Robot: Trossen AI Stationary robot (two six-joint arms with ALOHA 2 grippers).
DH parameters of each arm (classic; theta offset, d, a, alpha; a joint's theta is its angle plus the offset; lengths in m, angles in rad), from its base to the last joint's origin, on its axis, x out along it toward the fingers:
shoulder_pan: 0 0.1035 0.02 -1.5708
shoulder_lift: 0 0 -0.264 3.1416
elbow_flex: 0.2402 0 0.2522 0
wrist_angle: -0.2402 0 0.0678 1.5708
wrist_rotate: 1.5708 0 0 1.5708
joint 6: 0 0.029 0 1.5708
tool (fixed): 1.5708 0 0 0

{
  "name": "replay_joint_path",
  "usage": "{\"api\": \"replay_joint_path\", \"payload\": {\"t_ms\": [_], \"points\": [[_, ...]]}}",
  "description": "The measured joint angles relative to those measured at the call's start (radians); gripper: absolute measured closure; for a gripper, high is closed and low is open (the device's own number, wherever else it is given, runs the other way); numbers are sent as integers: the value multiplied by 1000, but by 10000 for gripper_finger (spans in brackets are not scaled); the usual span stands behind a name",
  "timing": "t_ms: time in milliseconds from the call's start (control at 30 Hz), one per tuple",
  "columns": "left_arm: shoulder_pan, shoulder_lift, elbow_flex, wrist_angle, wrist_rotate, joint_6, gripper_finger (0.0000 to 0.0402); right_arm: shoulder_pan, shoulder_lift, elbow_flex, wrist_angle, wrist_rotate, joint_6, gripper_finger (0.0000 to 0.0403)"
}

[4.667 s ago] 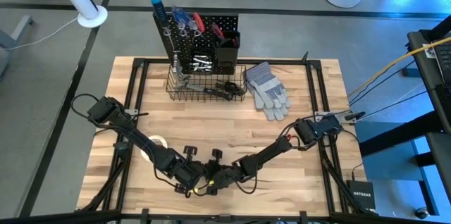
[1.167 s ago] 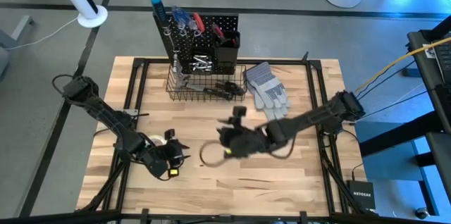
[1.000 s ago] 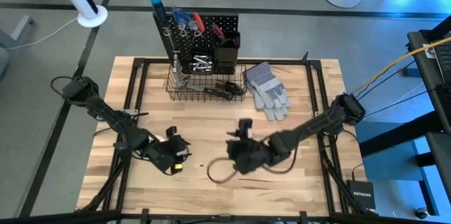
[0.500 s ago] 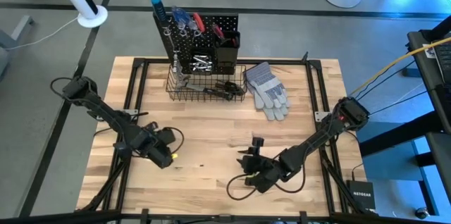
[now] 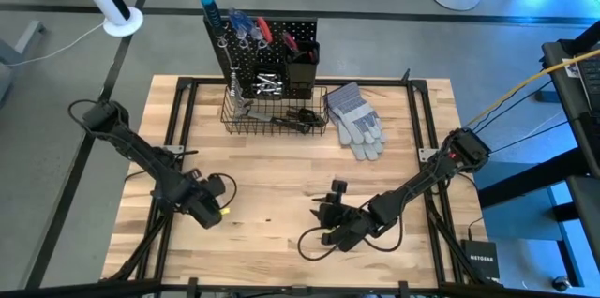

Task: Hang tools onto peg board
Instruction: Put the adhesive tape into the wire basket on the peg board

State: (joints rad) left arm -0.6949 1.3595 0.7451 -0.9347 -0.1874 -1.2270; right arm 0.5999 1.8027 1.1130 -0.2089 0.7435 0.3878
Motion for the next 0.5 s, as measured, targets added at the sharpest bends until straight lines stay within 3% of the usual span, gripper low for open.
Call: {"api": "replay_joint_path", "payload": {"t_ms": [267, 500], "points": [[-13, -115, 52, 34, -39, -42, 225, 0, 0, 0, -3, -3, 0, 253], [-88, -63, 46, 103, -40, -182, 225, 2, 0, 0, -3, -3, 0, 253]]}}
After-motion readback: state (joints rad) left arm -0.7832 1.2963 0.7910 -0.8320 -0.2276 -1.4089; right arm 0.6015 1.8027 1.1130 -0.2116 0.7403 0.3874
